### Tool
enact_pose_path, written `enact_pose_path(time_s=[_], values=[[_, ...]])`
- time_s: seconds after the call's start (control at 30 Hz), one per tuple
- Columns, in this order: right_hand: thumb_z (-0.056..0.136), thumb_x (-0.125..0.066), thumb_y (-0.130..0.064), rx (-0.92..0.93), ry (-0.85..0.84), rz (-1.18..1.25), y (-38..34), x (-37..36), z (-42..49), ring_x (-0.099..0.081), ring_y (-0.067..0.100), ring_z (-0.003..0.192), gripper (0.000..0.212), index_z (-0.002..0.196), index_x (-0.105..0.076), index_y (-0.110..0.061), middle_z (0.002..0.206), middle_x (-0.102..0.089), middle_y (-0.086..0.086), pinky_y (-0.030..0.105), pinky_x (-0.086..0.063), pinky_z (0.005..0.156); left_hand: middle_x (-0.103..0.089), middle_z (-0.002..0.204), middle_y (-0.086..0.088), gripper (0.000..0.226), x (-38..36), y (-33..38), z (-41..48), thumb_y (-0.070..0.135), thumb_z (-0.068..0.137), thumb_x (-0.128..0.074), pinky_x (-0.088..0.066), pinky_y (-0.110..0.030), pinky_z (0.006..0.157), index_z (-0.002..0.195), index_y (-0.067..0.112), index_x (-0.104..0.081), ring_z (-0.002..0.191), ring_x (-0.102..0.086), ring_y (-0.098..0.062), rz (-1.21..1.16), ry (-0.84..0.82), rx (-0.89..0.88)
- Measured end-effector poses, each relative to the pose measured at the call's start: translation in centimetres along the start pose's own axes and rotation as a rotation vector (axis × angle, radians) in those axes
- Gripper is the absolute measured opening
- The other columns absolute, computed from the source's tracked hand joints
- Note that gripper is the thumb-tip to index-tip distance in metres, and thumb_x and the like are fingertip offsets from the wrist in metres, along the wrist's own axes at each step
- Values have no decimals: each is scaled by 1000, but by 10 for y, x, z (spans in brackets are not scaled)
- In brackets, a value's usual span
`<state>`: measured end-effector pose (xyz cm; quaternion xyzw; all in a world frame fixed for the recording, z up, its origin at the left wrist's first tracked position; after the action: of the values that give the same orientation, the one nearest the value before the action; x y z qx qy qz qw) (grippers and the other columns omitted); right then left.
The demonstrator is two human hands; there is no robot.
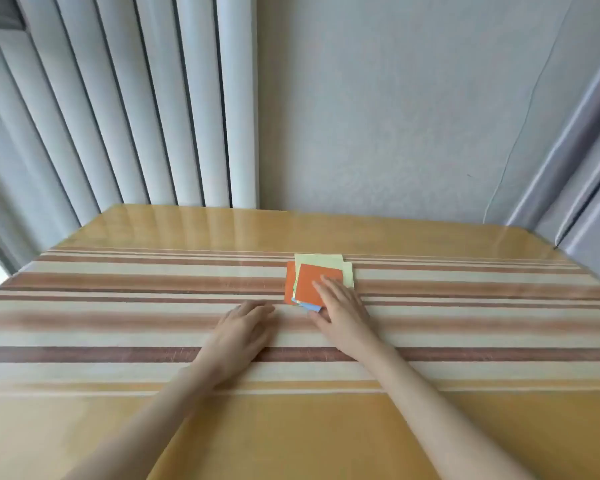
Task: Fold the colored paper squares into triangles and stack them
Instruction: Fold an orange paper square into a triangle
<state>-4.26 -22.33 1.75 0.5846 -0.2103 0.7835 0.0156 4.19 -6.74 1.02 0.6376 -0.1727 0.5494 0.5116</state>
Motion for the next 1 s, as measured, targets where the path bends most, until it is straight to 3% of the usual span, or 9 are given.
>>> enact_pose_path(time_s=[0.1, 0.2, 0.27, 0.33, 0.5, 0.6, 0.73, 0.87, 1.0], values=[[101, -39, -41, -26, -34, -56, -3, -4, -1, -21, 12, 144, 48, 145, -39, -20, 156, -28, -3, 36, -9, 118, -44, 142, 6, 78, -2, -1, -6, 63, 79, -12, -27, -30, 108, 133, 23, -52, 131, -41, -18, 83, -32, -12], [101, -47, -25, 58, 7, -143, -15, 1, -5, -45, 19, 132, 33, 129, -57, -12, 141, -51, 5, 43, -14, 119, -38, 147, 9, 52, 1, 3, -6, 54, 96, -30, -23, -28, 110, 137, 26, -46, 134, -36, -14, 127, -62, -40], [91, -59, -5, 117, 140, -181, -25, 14, -12, -66, 26, 100, 16, 106, -66, -4, 107, -70, 11, 54, -36, 108, -35, 149, 6, 44, 6, 4, -10, 42, 100, -40, -21, -28, 111, 140, 24, -43, 136, -34, -16, 152, -45, -39], [84, -62, 0, 213, 351, -169, -42, 39, -29, -68, 24, 72, 8, 89, -67, -3, 78, -70, 7, 54, -53, 86, -33, 151, 5, 48, 16, 6, -23, 44, 98, -44, -22, -29, 111, 142, 24, -41, 136, -34, -19, 122, 24, -34], [93, -51, -18, 577, 456, -220, -98, 58, -119, -70, 18, 88, 26, 96, -73, -3, 97, -73, 7, 36, -57, 81, -28, 152, 12, 67, 39, 25, -96, 64, 88, -34, -23, -23, 108, 144, 29, -34, 134, -34, -8, 40, 96, -180], [102, -41, -24, 586, 386, -216, -110, 44, -170, -70, 16, 85, 39, 92, -75, -8, 94, -74, 3, 35, -57, 79, -18, 153, 22, 62, 31, 32, -135, 67, 91, -33, -12, -11, 109, 145, 38, -28, 136, -25, 1, 16, 25, -228], [98, -42, -32, 531, 203, -241, -124, 20, -198, -70, 19, 91, 37, 89, -74, -16, 99, -73, 4, 34, -57, 78, -1, 157, 26, 64, 6, 57, -167, 69, 93, -20, 2, -18, 115, 150, 40, -18, 143, 1, 6, 77, -123, -315], [99, -27, -52, 283, -46, 83, -110, 19, -198, -55, 8, 118, 54, 113, -70, -24, 129, -61, -7, 15, -36, 100, 17, 152, 32, 68, -16, 63, -178, 77, 86, -4, 16, -20, 111, 147, 50, 1, 139, 22, 8, 186, -244, -309], [88, -15, -66, 171, -263, 65, -89, 12, -209, 6, -9, 142, 64, 146, -30, -42, 155, -3, -24, 14, 9, 113, 15, 152, 31, 69, -22, 62, -179, 79, 82, 7, 18, -23, 112, 146, 53, 6, 140, 21, 5, 218, -280, -297]])
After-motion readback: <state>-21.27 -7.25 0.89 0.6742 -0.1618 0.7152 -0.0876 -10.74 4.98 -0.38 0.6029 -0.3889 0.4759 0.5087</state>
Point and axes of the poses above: each hand's wrist, its own z-axis towards the middle knuckle, its own x-axis out of the back of the hand, y = z × x, the point moved 8 cm from there along z, towards the middle knuckle
